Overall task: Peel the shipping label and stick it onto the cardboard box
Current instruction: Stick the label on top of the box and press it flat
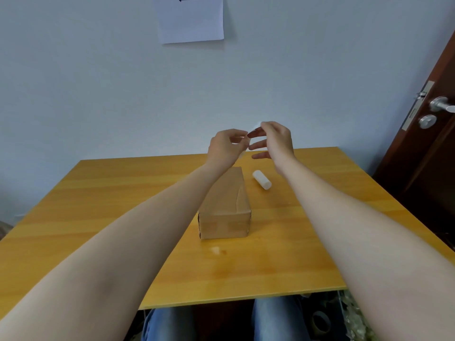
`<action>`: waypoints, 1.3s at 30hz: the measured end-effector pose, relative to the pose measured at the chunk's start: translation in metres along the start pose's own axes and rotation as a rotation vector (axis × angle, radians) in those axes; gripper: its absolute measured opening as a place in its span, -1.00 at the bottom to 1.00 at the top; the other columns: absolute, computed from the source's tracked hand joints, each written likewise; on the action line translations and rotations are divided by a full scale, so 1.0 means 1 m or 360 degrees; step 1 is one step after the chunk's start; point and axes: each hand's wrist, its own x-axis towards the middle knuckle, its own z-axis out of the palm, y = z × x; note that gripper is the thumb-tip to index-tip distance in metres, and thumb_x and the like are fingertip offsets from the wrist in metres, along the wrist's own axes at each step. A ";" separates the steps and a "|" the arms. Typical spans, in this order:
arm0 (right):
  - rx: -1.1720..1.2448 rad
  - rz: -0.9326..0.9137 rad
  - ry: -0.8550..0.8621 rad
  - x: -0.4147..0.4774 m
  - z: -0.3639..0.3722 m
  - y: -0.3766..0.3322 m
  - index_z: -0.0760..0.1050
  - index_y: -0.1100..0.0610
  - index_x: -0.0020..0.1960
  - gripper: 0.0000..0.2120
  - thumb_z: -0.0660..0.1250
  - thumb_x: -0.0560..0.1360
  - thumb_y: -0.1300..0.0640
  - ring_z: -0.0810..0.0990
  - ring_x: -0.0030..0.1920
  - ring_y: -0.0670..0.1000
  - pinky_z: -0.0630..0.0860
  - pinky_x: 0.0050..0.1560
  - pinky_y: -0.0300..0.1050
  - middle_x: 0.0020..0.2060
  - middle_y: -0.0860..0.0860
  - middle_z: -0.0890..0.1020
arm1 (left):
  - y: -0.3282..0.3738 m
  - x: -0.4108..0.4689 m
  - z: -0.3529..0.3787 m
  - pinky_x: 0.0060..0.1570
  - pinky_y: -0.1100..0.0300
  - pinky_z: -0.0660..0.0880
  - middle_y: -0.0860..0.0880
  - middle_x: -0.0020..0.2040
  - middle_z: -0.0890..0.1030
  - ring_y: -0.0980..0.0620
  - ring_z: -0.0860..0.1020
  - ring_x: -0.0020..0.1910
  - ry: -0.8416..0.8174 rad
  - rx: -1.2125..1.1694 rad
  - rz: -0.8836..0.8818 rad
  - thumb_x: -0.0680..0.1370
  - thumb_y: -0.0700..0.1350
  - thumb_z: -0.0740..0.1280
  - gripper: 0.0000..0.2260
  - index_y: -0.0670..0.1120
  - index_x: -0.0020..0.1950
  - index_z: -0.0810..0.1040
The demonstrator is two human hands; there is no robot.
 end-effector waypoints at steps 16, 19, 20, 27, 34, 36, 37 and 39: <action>-0.0271 0.0442 -0.0396 0.002 0.026 0.020 0.69 0.17 0.11 -0.75 0.50 0.56 0.01 0.65 -0.20 0.12 0.69 -0.13 0.04 -0.12 0.07 0.71 | -0.033 -0.010 -0.064 -0.22 0.10 0.67 -0.09 0.09 0.73 -0.07 0.69 -0.03 -0.0096 -0.0819 -0.0682 0.66 -0.20 0.34 -0.79 -0.10 0.27 0.66; -0.0207 0.0410 -0.0393 0.002 0.029 0.021 0.67 0.20 0.09 -0.84 0.49 0.57 0.13 0.68 -0.25 0.14 0.73 -0.14 0.03 -0.09 0.14 0.71 | -0.035 -0.013 -0.064 -0.19 0.10 0.68 -0.11 0.12 0.73 -0.10 0.71 0.01 -0.0148 -0.0799 -0.0670 0.66 -0.22 0.34 -0.76 -0.13 0.31 0.64; -0.0203 0.0406 -0.0399 0.001 0.029 0.022 0.66 0.21 0.09 -0.85 0.49 0.58 0.15 0.69 -0.27 0.14 0.74 -0.12 0.06 -0.08 0.15 0.71 | -0.035 -0.014 -0.064 -0.17 0.08 0.69 -0.11 0.13 0.73 -0.11 0.71 0.03 -0.0159 -0.0787 -0.0667 0.66 -0.23 0.34 -0.76 -0.13 0.32 0.63; -0.0251 0.0434 -0.0377 -0.001 0.026 0.024 0.61 0.18 0.09 -0.89 0.47 0.59 0.18 0.74 -0.31 0.14 0.72 -0.17 0.04 -0.09 0.12 0.73 | -0.038 -0.016 -0.061 -0.20 0.02 0.72 -0.14 0.08 0.73 -0.16 0.77 -0.10 -0.0149 -0.0703 -0.0697 0.67 -0.25 0.36 -0.69 -0.09 0.41 0.55; -0.0332 0.0586 -0.0416 -0.004 0.025 0.032 0.61 0.19 0.12 -0.82 0.50 0.57 0.14 0.75 -0.33 0.13 0.70 -0.34 -0.03 -0.06 0.13 0.73 | -0.046 -0.020 -0.058 -0.33 0.09 0.68 -0.11 0.06 0.74 -0.08 0.75 -0.20 -0.0167 -0.0629 -0.0777 0.63 -0.26 0.41 -0.62 -0.05 0.43 0.54; -0.0362 0.0603 -0.0428 -0.004 0.026 0.035 0.61 0.19 0.17 -0.77 0.51 0.56 0.14 0.75 -0.35 0.13 0.69 -0.37 -0.04 -0.05 0.13 0.74 | -0.047 -0.021 -0.056 -0.31 0.11 0.66 -0.10 0.04 0.75 -0.05 0.73 -0.28 -0.0185 -0.0579 -0.0788 0.62 -0.21 0.42 -0.64 -0.01 0.41 0.54; -0.0374 0.0612 -0.0432 -0.004 0.027 0.035 0.61 0.19 0.19 -0.76 0.51 0.56 0.15 0.75 -0.37 0.12 0.68 -0.38 -0.05 -0.06 0.12 0.74 | -0.048 -0.022 -0.056 -0.26 0.09 0.66 -0.09 0.03 0.75 -0.04 0.72 -0.29 -0.0196 -0.0550 -0.0794 0.62 -0.19 0.42 -0.65 0.02 0.40 0.54; -0.0384 0.0618 -0.0439 -0.005 0.027 0.037 0.61 0.19 0.23 -0.74 0.50 0.57 0.18 0.75 -0.39 0.10 0.67 -0.41 -0.06 -0.07 0.10 0.74 | -0.049 -0.022 -0.056 -0.20 0.06 0.61 -0.07 0.02 0.75 -0.03 0.69 -0.32 -0.0216 -0.0512 -0.0797 0.63 -0.18 0.41 -0.66 0.05 0.38 0.54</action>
